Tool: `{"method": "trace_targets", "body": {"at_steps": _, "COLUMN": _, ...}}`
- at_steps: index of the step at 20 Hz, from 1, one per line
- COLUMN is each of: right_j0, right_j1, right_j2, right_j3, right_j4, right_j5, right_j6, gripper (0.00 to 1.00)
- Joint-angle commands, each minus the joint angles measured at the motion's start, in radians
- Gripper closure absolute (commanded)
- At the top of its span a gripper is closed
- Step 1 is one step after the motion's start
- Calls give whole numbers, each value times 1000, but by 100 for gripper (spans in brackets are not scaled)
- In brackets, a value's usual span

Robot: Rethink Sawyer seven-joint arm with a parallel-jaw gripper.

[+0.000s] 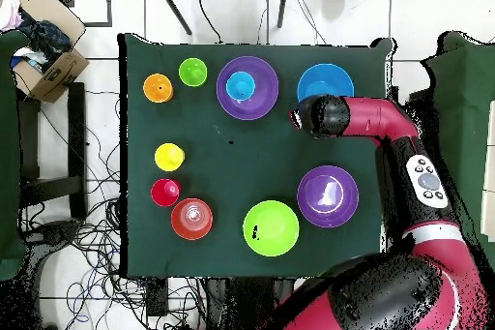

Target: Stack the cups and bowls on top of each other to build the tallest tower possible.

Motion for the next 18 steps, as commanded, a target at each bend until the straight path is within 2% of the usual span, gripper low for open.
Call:
{"method": "trace_targets", "body": {"at_steps": 1, "right_j0": 37, "right_j1": 44, "right_j2": -46, "right_j3": 58, "right_j4": -5, "right_j5": 60, "right_j6": 0, "gripper": 100}}
{"method": "trace_targets", "body": {"at_steps": 10, "right_j0": 85, "right_j1": -73, "right_j2": -71, "right_j3": 100, "right_j4": 74, "right_j5": 115, "right_j6": 89, "gripper": 100}}
{"method": "trace_targets", "body": {"at_steps": 18, "right_j0": 153, "right_j1": -219, "right_j2": -114, "right_j3": 173, "right_j4": 158, "right_j5": 186, "right_j6": 162, "gripper": 100}}
